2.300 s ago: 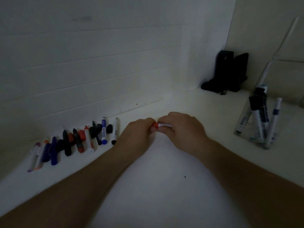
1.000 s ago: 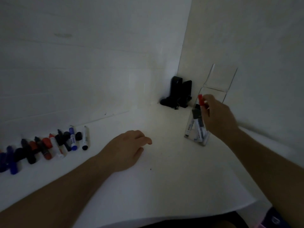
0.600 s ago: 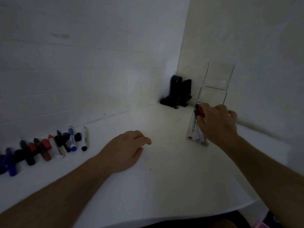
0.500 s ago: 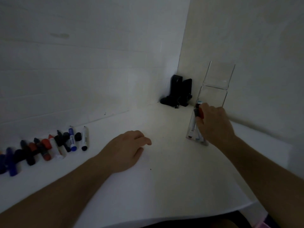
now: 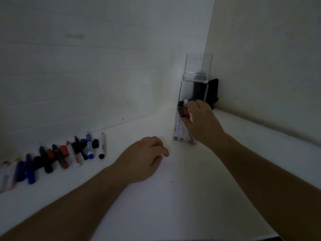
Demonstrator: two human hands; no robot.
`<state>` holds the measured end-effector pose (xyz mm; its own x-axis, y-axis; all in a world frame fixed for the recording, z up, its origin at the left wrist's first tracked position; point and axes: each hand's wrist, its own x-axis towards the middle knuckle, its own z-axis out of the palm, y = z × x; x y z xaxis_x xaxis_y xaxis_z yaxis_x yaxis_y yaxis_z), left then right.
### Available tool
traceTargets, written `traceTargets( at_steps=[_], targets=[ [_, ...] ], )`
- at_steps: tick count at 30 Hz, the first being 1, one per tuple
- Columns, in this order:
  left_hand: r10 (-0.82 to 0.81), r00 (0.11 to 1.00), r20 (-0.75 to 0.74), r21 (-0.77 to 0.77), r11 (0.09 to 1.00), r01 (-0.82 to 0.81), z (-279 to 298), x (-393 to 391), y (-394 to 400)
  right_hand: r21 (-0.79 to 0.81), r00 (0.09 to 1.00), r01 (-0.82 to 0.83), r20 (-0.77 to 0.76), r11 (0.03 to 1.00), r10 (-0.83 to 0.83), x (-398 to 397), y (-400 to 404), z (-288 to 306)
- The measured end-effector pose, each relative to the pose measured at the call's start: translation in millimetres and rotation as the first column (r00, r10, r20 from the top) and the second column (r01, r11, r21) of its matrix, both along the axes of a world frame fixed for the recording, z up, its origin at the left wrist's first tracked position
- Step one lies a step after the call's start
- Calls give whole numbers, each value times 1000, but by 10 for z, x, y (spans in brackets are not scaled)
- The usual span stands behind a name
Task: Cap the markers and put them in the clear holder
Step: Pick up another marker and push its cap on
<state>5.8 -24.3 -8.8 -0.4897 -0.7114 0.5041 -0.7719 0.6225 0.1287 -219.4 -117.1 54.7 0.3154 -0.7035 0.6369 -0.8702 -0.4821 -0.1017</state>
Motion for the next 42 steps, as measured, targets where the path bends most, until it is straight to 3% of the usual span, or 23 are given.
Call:
traceTargets(
  at_steps=[14, 17, 19, 24, 26, 28, 30, 35, 42],
  targets=[
    [4, 999, -33, -6, 1000, -4, 25, 27, -23, -17, 984, 152, -94, 988, -153, -354, -74, 23],
    [25, 999, -26, -24, 999, -26, 107, 116, -55, -145, 968, 204, -120, 968, -222, -221, 57, -26],
    [62, 998, -16, -29, 998, -62, 233, 265, -92, -182, 977, 130, -143, 975, -157, -38, 172, -80],
    [297, 951, -83, -20, 954, -300, 637, 913, -75, -110, 961, -260, -125, 959, 246, 736, 407, -246],
    [442, 882, -166, -21, 892, -451, 645, 1198, -11, 76, 893, -435, -87, 897, 441, 1086, 493, -313],
    [571, 777, -266, -5, 805, -593, 560, 1381, 72, 374, 835, -504, -21, 779, 550, 1380, 595, -381],
    [640, 715, -282, 22, 749, -662, 482, 1462, 135, 530, 811, -502, 13, 683, 585, 1638, 611, -468],
    [688, 689, -227, 81, 718, -691, 418, 1457, 188, 561, 807, -501, 28, 659, 590, 1854, 575, -500],
    [718, 696, 20, 115, 690, -715, 297, 1333, 94, 479, 864, -259, -273, 838, 423, 1388, 373, -444]
  ],
)
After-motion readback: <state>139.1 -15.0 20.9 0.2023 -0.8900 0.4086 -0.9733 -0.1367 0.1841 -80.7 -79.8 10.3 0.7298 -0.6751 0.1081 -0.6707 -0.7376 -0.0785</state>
